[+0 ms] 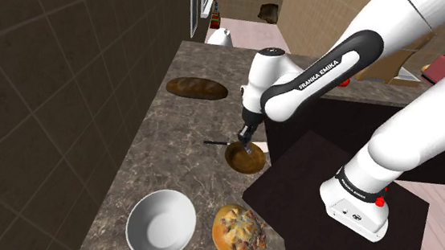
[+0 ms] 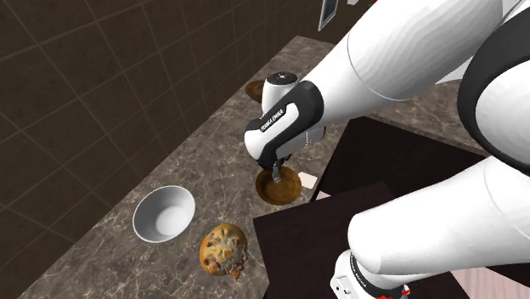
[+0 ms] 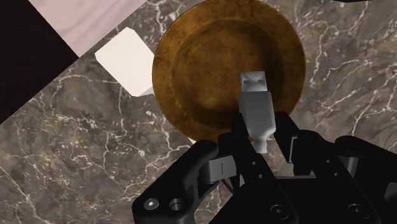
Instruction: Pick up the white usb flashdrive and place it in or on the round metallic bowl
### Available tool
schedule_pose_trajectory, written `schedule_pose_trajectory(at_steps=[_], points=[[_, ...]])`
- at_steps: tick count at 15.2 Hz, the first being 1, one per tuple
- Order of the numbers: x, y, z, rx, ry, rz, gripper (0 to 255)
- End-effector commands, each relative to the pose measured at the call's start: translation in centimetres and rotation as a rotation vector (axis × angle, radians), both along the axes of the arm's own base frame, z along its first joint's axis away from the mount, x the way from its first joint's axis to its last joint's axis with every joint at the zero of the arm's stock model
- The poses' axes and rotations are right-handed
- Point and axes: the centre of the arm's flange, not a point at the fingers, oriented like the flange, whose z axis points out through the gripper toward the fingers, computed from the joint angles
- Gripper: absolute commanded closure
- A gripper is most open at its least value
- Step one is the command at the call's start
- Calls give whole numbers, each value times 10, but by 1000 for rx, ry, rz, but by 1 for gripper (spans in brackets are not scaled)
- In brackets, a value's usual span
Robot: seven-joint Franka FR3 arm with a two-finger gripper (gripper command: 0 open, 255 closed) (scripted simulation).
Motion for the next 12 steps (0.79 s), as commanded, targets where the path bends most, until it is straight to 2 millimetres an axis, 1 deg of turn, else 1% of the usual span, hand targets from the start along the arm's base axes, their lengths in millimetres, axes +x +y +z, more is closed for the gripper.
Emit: schedule_pose_trajectory(at_steps=[1, 12], points=[[-6, -15, -3, 3, -1, 3, 255], [-6, -15, -61, 3, -1, 3, 255]])
